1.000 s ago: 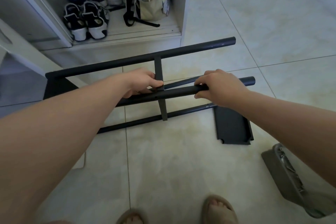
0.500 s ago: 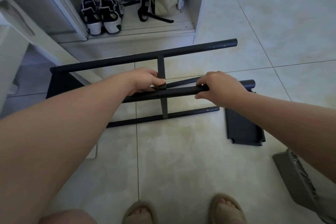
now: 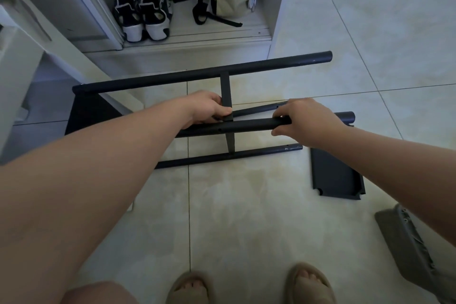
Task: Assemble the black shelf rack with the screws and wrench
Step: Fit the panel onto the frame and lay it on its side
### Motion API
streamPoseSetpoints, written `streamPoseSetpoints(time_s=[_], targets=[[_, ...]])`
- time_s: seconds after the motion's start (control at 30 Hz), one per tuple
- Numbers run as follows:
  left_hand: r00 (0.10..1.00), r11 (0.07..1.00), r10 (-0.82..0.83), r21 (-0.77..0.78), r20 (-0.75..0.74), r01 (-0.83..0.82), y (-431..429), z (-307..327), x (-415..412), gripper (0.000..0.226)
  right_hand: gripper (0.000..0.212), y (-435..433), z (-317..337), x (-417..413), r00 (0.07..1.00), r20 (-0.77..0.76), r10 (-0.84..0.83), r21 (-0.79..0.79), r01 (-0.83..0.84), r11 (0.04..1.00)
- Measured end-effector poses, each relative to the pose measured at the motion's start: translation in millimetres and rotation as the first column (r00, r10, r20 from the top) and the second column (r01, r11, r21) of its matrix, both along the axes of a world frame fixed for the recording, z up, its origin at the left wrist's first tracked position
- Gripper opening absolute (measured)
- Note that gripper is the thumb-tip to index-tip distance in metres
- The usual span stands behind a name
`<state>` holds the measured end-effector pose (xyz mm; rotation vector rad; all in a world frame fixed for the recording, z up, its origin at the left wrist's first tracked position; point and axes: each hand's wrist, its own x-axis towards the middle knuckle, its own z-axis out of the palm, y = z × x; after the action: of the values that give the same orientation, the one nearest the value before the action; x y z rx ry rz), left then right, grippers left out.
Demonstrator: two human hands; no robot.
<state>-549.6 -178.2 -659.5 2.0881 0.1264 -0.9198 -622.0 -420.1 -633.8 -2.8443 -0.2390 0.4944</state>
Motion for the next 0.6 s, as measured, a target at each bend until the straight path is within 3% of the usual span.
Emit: streamPoseSetpoints(time_s=[0.37,0.6], targets=[[1.0,0.999,-0.005,0.042,0.014,0.005,-3,-11,-6,0.02,0.021,-5,-12,-9,0.996,-0.087,0.03,-0.024,-0.033,0.999],[0.999,1.0,0.023,0.007,0.046,-0.023,-4,-15,-6,0.013,0.021,-5,-19,-8,0.997,-0.062,0.043,-0.066,-0.048,0.997]])
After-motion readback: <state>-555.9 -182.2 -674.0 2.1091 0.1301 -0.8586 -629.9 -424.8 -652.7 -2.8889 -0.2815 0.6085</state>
